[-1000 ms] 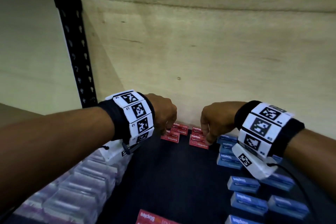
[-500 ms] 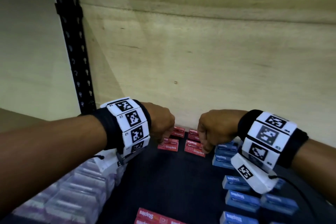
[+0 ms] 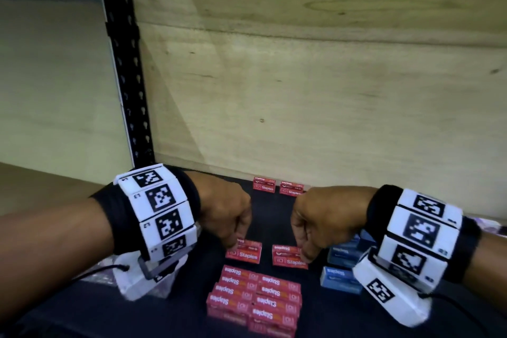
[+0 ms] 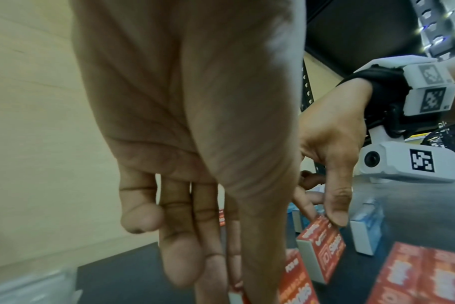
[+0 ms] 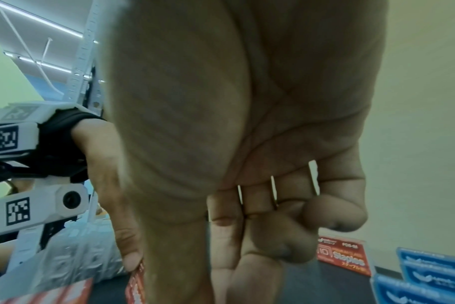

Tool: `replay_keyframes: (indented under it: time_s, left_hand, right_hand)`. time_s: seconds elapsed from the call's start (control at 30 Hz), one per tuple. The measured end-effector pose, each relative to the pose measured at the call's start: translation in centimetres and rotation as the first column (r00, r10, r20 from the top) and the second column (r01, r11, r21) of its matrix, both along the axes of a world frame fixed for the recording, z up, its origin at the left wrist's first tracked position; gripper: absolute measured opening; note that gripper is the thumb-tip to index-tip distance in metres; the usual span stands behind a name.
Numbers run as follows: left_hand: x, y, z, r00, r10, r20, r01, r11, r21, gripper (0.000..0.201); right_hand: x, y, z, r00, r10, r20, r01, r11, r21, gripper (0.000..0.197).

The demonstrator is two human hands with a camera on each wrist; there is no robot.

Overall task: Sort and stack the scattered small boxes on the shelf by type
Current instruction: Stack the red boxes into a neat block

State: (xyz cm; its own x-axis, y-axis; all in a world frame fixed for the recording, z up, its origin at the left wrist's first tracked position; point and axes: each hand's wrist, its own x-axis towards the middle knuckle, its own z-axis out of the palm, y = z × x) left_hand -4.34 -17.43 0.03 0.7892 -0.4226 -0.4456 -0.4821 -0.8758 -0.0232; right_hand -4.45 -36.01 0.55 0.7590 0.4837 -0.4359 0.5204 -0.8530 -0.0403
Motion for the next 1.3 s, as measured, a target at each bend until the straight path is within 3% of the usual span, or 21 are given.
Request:
replay_keyframes:
  time_s: [0.4, 0.93, 1.2, 1.3]
  left_hand:
    - [-2.5, 0.8, -0.2, 0.999, -0.007, -0.038, 0.007, 1.000, 0.001, 0.020]
    - [-1.9, 0.3, -0.3, 0.994, -0.004, -0.109, 0.000, 0.999, -0.040, 0.024]
    - [3.1, -0.5, 0.8, 0.990, 0.043, 0.134, -0.033, 0.997, -0.072, 0.020]
    - [6.5, -0.8, 0.9, 0.967, 0.060, 0.247, -0.053, 0.998, -0.034, 0.029]
  right_hand:
    - [-2.7, 0.4, -0.5, 0.999, 0.034, -0.007, -0.034, 0.999, -0.022, 0.015]
    - [-2.4, 0.8, -0.8, 0.995, 0.052, -0.079, -0.050, 0.998, 0.027, 0.017]
    - [3.4, -0.5, 1.6, 0.990, -0.031, 0.139, 0.029, 0.999, 0.013, 0.020]
    - [6.6, -0.9, 2.0, 0.977, -0.062, 0.205, 0.063, 0.998, -0.003, 0.021]
